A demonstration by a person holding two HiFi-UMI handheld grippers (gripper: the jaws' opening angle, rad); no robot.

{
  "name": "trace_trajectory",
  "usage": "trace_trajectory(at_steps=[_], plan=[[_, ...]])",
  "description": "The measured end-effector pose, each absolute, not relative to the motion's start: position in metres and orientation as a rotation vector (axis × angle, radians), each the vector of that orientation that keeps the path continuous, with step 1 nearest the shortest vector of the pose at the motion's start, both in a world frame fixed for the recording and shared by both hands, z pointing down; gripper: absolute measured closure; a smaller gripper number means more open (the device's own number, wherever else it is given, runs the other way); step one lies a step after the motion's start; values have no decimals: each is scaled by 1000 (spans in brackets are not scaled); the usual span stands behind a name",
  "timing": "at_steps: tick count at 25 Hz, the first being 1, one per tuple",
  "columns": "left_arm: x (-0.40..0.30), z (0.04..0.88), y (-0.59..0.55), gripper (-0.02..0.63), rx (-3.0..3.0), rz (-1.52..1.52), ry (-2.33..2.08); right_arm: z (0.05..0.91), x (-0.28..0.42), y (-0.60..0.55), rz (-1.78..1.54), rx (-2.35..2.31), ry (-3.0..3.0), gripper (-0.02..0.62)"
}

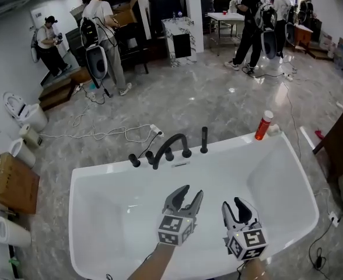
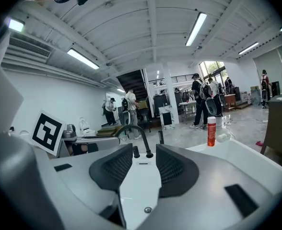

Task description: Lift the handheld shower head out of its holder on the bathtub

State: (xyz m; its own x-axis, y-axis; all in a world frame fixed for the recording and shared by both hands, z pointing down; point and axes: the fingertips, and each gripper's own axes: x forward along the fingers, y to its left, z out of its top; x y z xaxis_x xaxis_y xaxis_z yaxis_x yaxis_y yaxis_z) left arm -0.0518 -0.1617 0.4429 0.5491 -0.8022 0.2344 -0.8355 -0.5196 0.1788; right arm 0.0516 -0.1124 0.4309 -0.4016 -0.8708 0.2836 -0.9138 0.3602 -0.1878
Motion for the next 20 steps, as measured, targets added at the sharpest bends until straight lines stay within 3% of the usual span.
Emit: trace_trajectory(at_steps=[20], plan=[[32,553,-366,400,2441,235,-1462,538,131,-247,560,1587,-2457,466]])
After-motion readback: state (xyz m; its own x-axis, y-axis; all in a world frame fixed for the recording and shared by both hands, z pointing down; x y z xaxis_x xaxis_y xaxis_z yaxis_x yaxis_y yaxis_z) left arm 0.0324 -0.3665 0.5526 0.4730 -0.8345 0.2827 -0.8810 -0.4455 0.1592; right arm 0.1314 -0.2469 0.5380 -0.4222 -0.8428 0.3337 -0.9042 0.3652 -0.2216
